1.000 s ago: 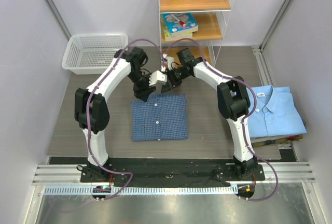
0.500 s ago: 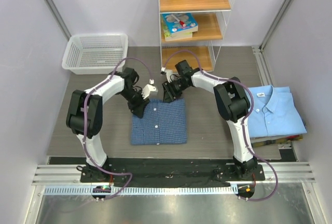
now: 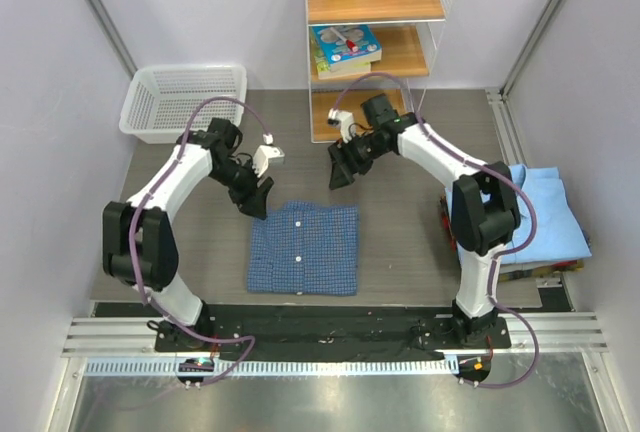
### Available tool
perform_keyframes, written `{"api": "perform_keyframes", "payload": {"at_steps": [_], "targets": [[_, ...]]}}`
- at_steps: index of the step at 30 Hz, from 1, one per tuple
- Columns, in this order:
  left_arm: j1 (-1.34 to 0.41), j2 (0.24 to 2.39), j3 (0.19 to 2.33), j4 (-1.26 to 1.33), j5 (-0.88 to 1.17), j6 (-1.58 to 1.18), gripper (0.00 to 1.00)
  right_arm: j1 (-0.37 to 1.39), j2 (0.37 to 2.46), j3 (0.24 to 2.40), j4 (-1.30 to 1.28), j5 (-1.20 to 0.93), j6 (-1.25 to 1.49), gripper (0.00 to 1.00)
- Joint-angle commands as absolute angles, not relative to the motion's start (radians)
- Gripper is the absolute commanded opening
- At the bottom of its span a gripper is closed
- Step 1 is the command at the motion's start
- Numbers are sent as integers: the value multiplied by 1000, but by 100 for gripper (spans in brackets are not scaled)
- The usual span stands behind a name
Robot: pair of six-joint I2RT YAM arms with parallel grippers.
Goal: Fold and stack the long sleeve shirts
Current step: Fold the shirt
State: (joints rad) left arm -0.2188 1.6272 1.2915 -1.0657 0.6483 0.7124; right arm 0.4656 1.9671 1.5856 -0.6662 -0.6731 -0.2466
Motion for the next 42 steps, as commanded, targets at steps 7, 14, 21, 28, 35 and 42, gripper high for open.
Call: {"api": "perform_keyframes", "payload": {"at_steps": [7,14,21,28,35,42], "targets": [[-181,1899,1443,-1118,667,736,63,445,1907,1571,-877,-672,-357,78],[-152,1945,1417,-1134,706,739,61,471,1942,1487,-902,-608,-400,62],[-140,1950,1437,-1229,779,778,34,471,2049,1416,-784,-463,-459,1],[-140,1885,1503,-1296,923,782,0,472,2074,1436,-715,-391,-477,1],[-137,1914,1502,-1011,826,494,0,474,2085,1453,-709,-365,-500,1],[-61,2183,1607,-885,661,256,0,465,2095,1460,-692,-325,-520,1]]}}
